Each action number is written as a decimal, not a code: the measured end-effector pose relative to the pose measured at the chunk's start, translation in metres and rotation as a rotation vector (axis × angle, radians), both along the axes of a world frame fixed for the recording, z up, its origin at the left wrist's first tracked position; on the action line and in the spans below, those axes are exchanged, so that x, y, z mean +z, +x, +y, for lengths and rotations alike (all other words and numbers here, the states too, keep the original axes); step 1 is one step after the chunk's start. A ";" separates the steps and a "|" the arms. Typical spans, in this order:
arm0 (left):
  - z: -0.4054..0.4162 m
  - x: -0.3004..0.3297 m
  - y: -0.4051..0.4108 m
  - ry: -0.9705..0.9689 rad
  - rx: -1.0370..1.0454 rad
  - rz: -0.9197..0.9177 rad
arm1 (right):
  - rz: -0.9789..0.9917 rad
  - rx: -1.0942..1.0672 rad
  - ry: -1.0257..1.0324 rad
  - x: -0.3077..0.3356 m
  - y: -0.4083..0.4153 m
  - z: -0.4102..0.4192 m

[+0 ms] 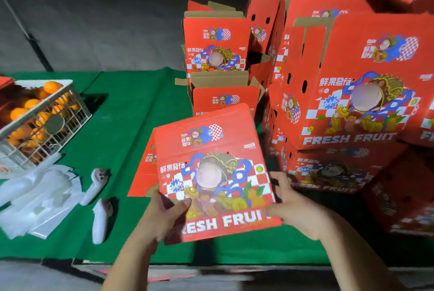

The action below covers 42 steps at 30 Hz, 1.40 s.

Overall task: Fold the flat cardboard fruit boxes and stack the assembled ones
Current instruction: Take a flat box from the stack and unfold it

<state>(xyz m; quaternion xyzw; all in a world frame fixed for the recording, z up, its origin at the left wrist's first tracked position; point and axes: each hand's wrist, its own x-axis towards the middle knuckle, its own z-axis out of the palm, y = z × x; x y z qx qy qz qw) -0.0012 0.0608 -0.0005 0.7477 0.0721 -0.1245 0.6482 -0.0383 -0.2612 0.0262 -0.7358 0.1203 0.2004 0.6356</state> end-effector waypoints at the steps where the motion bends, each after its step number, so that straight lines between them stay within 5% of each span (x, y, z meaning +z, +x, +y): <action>1: -0.005 -0.007 0.001 -0.002 0.028 -0.047 | -0.025 -0.028 -0.019 -0.007 0.003 0.001; 5: -0.016 -0.023 0.030 -0.220 -0.058 -0.170 | -0.263 -0.280 0.022 -0.026 0.032 0.000; 7: -0.020 -0.035 0.056 -0.285 0.106 -0.118 | -0.303 -0.354 0.121 -0.032 0.054 -0.003; 10: -0.023 -0.081 0.094 0.194 0.196 -0.102 | -0.335 -0.438 0.204 -0.040 0.092 -0.005; 13: -0.034 -0.126 0.127 1.079 -0.415 -0.120 | -0.373 -0.481 0.163 -0.051 0.130 -0.001; 15: -0.044 -0.139 0.139 1.263 -0.708 -0.034 | -0.395 -0.500 0.122 -0.059 0.157 0.000; 24: -0.071 -0.169 0.047 1.244 -0.779 -0.072 | -0.461 -0.486 0.111 -0.084 0.234 0.000; 27: -0.050 -0.166 0.061 1.224 -0.417 -0.086 | -0.456 -0.487 0.078 -0.086 0.239 -0.001; 31: 0.012 -0.161 0.110 1.136 0.132 0.377 | -0.423 -0.485 0.046 -0.103 0.226 -0.004; 36: 0.059 -0.159 0.130 1.006 0.247 0.561 | -0.359 -0.458 0.080 -0.125 0.209 -0.004; 42: 0.092 -0.155 0.122 0.602 0.163 0.376 | -0.349 -0.494 0.119 -0.116 0.221 0.002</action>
